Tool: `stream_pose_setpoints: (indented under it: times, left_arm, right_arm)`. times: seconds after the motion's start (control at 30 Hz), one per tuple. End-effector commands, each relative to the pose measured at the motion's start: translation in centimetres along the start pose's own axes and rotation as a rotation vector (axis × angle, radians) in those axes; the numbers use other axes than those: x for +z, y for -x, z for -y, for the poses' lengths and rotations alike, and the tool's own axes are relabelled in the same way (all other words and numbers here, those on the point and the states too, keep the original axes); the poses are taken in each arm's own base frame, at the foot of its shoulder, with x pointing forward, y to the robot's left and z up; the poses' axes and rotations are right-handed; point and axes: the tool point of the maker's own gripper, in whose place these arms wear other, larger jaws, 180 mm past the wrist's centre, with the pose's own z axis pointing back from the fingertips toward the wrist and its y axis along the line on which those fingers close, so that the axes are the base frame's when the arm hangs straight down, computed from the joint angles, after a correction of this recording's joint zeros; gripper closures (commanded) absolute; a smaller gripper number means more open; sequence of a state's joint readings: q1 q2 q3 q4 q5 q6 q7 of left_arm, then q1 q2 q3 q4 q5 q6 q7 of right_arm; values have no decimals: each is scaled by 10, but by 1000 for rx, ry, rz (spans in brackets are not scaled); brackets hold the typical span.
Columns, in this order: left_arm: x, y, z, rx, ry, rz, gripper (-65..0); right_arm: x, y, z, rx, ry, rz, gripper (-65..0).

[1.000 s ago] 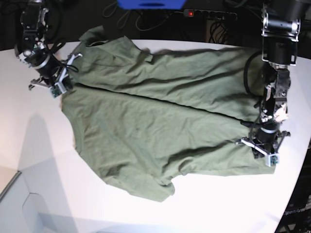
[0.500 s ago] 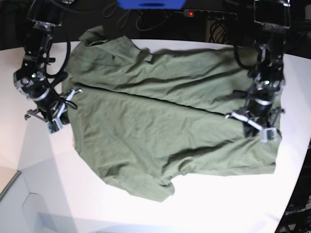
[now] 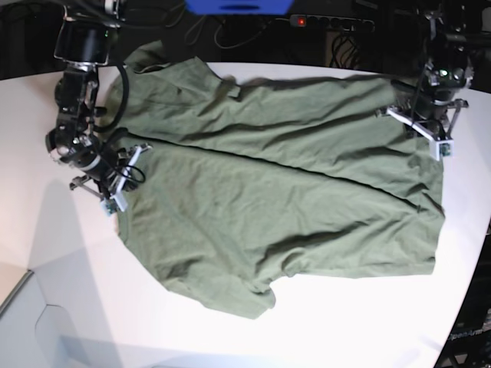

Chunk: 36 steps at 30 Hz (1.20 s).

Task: Layout the t-shirt on the table in an organized manner, then fold the t-shirt properly
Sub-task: 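Drag the shirt side with the left gripper to straighten it, then pull the shirt corners apart with both grippers to smooth it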

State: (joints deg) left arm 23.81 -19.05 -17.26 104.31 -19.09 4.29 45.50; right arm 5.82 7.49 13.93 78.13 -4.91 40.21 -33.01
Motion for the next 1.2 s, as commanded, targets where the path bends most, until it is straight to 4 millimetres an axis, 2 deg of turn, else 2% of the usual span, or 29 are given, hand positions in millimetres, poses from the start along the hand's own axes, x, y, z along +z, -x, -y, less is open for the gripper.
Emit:
stream_pose_setpoints:
  times: [0.0, 0.17, 0.27, 0.33, 0.43, 0.5, 0.63, 0.8, 0.9, 1.0, 1.1, 1.17]
  left_arm:
    - [0, 8, -9, -1, -21, -23, -94]
    - [-21, 57, -37, 25, -85, -172, -94]
    - [-29, 68, -59, 21, -128, -221, -93]
    - [-32, 69, -72, 11, -153, -237, -90]
    - [-32, 66, -84, -9, -172, -241, -44]
    - [-31, 59, -84, -21, -172, -224, -17]
    - [-28, 47, -74, -24, -151, -187, -9]
    - [-21, 26, -57, -29, -114, -125, -4]
    - [-16, 15, -43, -10, -92, -78, -4]
    - [-9, 5, -42, 40, -97, -34, -4]
    - [1, -10, -44, 90, -109, 24, -4]
    - [10, -12, -46, 114, -119, 34, -4]
  right_arm:
    - [0, -22, 9, 12, 13, 55, 0]
    - [-18, -16, -2, 0, -41, 30, 0]
    - [-24, -9, -5, -27, -59, 42, 0]
    - [-23, 1, 2, -27, -53, 29, 0]
    - [-21, 12, 11, -32, -41, 6, 0]
    - [-13, 27, 20, -28, -20, -19, 0]
    - [12, 38, 39, -33, 52, -3, 0]
    - [48, 12, 53, 23, 145, 89, 0]
    - [56, -13, 50, 46, 161, 150, 0]
    - [52, -37, 47, 46, 160, 199, 0]
    - [40, -50, 41, 25, 134, 220, 0]
    - [28, -53, 31, 31, 97, 210, 0]
